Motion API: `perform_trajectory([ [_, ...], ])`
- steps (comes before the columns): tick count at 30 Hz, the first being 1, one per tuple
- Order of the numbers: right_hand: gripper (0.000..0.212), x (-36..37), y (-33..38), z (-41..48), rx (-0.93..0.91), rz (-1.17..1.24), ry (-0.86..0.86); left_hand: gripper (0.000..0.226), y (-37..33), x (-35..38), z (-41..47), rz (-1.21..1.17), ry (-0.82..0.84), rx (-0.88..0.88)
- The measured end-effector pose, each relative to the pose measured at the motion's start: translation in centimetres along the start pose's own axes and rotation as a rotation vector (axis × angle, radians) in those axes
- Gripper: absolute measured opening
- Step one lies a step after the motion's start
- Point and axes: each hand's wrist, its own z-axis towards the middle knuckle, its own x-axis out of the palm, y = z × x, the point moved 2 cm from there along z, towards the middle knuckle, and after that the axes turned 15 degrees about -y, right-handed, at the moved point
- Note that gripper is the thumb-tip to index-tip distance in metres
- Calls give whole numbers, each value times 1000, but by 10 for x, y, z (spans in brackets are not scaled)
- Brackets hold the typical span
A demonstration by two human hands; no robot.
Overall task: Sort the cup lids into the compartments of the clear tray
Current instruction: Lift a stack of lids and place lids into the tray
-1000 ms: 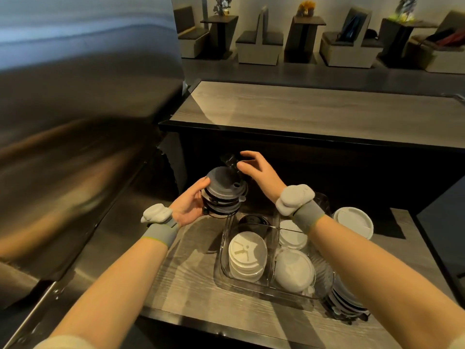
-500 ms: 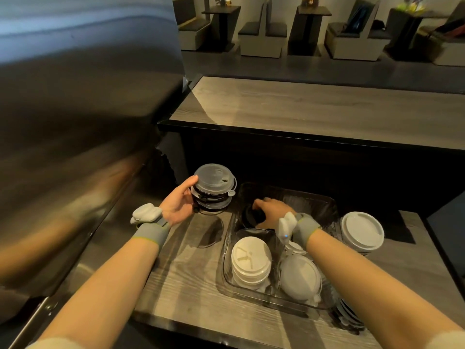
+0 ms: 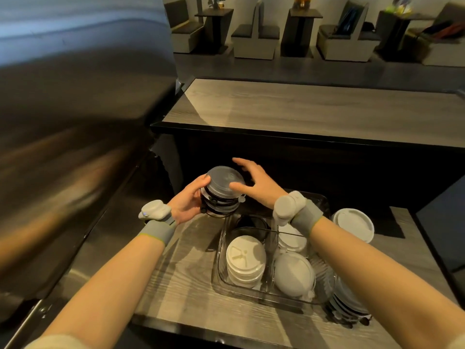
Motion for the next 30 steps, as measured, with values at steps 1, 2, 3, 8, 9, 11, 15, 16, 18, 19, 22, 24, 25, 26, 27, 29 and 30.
perform_trajectory([
  [1,71,1,3,-1,-27,-31,17,50,0,4,-2,18,11,11],
  [2,74,2,5,-2,-48,-48,10,48,0,7,-3,28,21,18],
  [3,75,2,6,-3,-63,-54,-14,45,0,10,-5,32,26,22],
  [8,67,-9,5,-15,-12,94,-83,37,6,20,-14,-4,6,9],
  [9,65,-13,4,-18,28,156,-68,32,8,23,-16,-23,3,13],
  [11,59,-20,3,-22,99,255,-54,24,10,28,-19,-46,-5,31],
  [15,48,-46,-3,-36,112,297,-67,22,19,37,-24,-100,-53,37],
  [16,46,-53,-7,-43,75,237,-54,23,22,39,-25,-114,-68,33],
  [18,46,-65,-15,-58,22,58,28,38,26,42,-26,-132,-129,15],
  [19,47,-70,-20,-66,12,-35,92,46,27,44,-28,-140,-149,10],
  [22,51,-76,-40,-93,10,-269,283,42,34,51,-32,-169,-162,42],
  [24,54,-72,-52,-108,11,-416,384,45,34,54,-34,-192,-167,43],
  [25,56,-70,-57,-116,1,-487,429,46,36,57,-37,-200,-171,45],
  [26,57,-68,-62,-122,-25,-562,469,45,37,60,-40,-207,-173,46],
  [27,58,-64,-65,-127,-69,-632,505,41,39,62,-43,-214,-180,44],
  [29,62,-57,-69,-132,-161,-765,566,35,42,66,-48,-218,-178,32],
  [30,64,-52,-72,-134,-186,-832,602,33,43,67,-51,-213,-172,28],
])
